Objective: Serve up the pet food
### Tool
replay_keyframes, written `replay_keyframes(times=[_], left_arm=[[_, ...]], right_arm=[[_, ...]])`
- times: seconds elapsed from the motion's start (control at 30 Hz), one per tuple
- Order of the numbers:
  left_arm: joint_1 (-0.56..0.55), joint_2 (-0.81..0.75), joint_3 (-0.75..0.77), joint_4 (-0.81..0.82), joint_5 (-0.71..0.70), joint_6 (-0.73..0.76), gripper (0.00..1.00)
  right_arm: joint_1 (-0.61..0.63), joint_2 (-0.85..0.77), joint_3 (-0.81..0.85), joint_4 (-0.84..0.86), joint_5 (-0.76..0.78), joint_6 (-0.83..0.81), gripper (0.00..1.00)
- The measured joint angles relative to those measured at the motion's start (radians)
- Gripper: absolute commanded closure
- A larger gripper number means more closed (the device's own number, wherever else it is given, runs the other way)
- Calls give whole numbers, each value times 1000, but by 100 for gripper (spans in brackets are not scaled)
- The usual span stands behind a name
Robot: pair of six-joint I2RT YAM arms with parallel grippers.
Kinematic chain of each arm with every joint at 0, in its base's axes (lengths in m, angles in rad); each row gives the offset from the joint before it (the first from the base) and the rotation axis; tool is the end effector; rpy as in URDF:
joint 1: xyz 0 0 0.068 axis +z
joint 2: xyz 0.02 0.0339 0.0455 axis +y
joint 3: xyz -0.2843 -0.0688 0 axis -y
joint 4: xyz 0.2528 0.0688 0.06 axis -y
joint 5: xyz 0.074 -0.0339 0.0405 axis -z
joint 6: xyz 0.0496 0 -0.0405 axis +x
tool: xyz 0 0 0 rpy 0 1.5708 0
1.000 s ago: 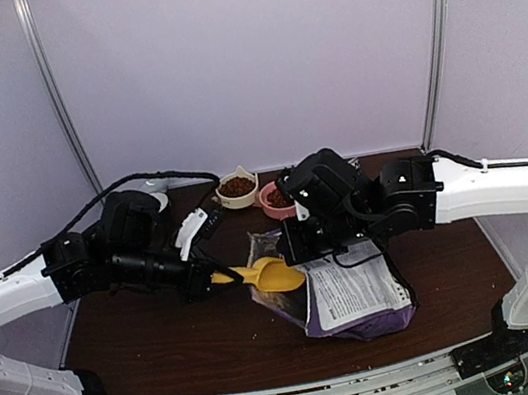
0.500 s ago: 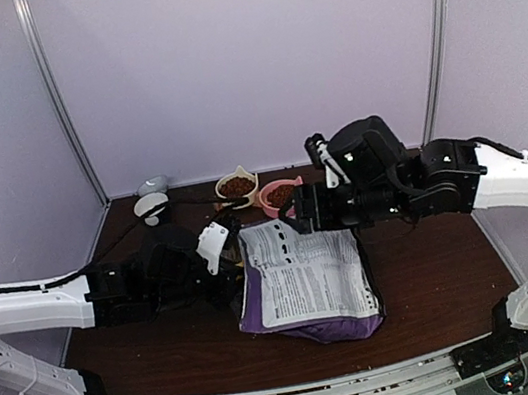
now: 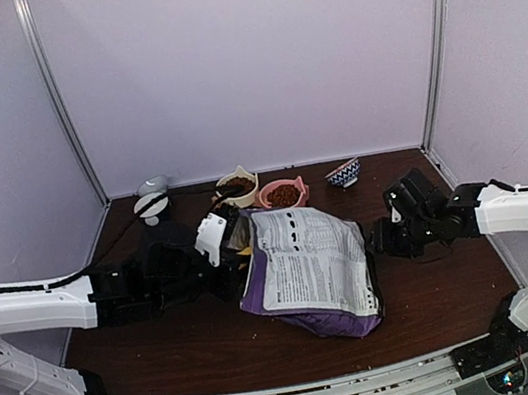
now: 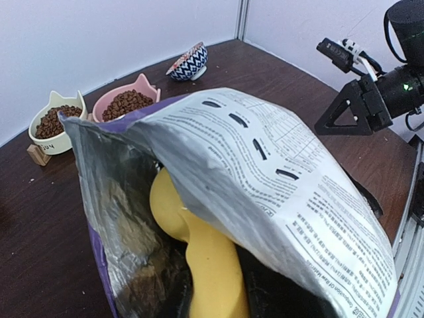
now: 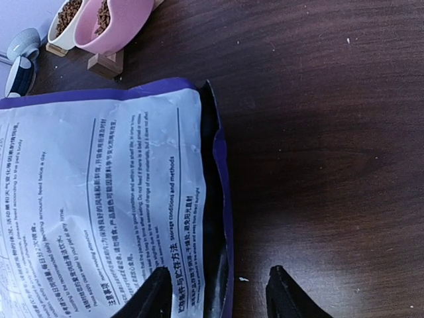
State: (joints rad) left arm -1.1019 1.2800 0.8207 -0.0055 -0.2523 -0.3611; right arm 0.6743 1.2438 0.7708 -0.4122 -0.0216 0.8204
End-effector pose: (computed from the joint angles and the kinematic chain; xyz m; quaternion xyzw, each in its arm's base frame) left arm 0.1470 -0.2627 0.2729 0.2440 0.8109 -0.2684 0.4593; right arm 0.2019 0.1627 0.2253 0.0651 0.9395 0.2359 0.2396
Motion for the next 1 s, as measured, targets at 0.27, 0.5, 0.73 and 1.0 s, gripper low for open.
replay_keyframes(times=[0.27, 0.5, 0.73, 1.0], left_arm=[[0, 5, -1, 13, 6, 2, 100], [0, 51, -2, 74, 20, 39, 100], [2, 165, 20, 149, 21, 97, 100], [3, 268, 108, 141, -51, 144, 100]], right_arm=[[-42, 99, -32, 100, -51, -3, 72], [-53, 151, -33, 173, -91, -28, 84], [-56, 186, -29, 249, -158, -62, 100], [-66, 195, -29, 264, -165, -67, 100]])
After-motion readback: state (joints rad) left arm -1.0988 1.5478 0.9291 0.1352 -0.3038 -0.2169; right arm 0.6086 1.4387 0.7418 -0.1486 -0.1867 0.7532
